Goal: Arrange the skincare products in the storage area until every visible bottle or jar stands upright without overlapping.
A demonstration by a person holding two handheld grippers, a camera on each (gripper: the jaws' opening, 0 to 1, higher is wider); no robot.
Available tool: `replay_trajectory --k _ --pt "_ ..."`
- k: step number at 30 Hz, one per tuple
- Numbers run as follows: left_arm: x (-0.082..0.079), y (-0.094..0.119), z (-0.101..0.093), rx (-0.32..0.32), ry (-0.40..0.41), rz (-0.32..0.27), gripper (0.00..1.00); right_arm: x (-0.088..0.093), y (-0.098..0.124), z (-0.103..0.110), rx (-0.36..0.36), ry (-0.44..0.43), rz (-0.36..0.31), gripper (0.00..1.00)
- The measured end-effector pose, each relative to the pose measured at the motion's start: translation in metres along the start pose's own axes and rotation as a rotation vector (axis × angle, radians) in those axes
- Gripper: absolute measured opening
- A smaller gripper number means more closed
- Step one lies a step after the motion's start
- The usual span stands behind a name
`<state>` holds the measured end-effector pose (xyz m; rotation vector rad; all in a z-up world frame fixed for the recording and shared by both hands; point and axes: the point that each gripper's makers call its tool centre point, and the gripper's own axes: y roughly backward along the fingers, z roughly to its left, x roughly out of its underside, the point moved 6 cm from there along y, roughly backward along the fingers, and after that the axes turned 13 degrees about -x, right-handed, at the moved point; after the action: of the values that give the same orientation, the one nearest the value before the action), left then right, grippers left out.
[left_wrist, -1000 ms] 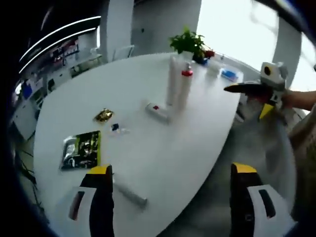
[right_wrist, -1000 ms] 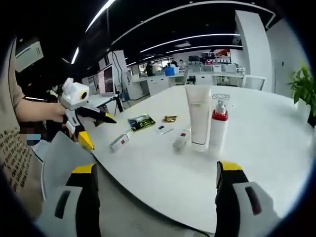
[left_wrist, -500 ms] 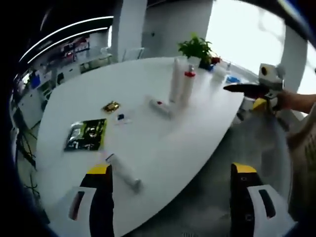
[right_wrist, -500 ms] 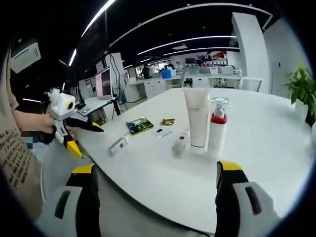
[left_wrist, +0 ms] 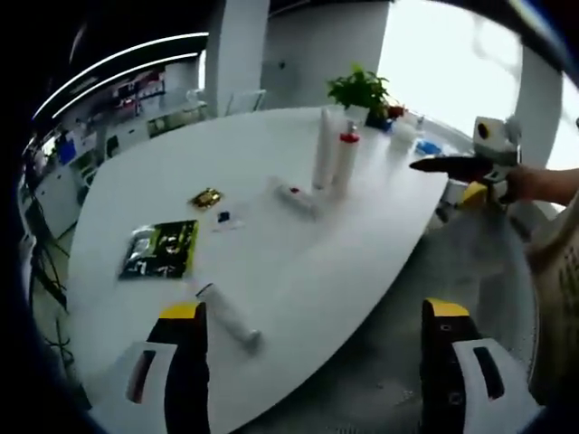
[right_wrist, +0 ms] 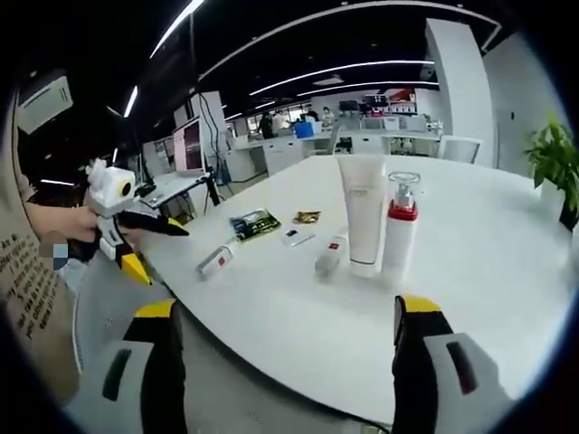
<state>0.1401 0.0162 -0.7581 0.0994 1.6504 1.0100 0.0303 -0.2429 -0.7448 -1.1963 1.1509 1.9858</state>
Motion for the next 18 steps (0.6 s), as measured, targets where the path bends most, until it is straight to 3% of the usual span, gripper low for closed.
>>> replay_trajectory --k 8,18 --pt "0.001 0.001 0.002 -0.041 -0.036 -0.013 0.97 -0.006 -0.012 0.005 0.002 0.062 0.088 0.91" --pt "0.001 0.001 0.002 -0.019 -0.063 -0.034 0.96 -0.018 -0.050 0.000 -0.001 0.071 0.146 0.86"
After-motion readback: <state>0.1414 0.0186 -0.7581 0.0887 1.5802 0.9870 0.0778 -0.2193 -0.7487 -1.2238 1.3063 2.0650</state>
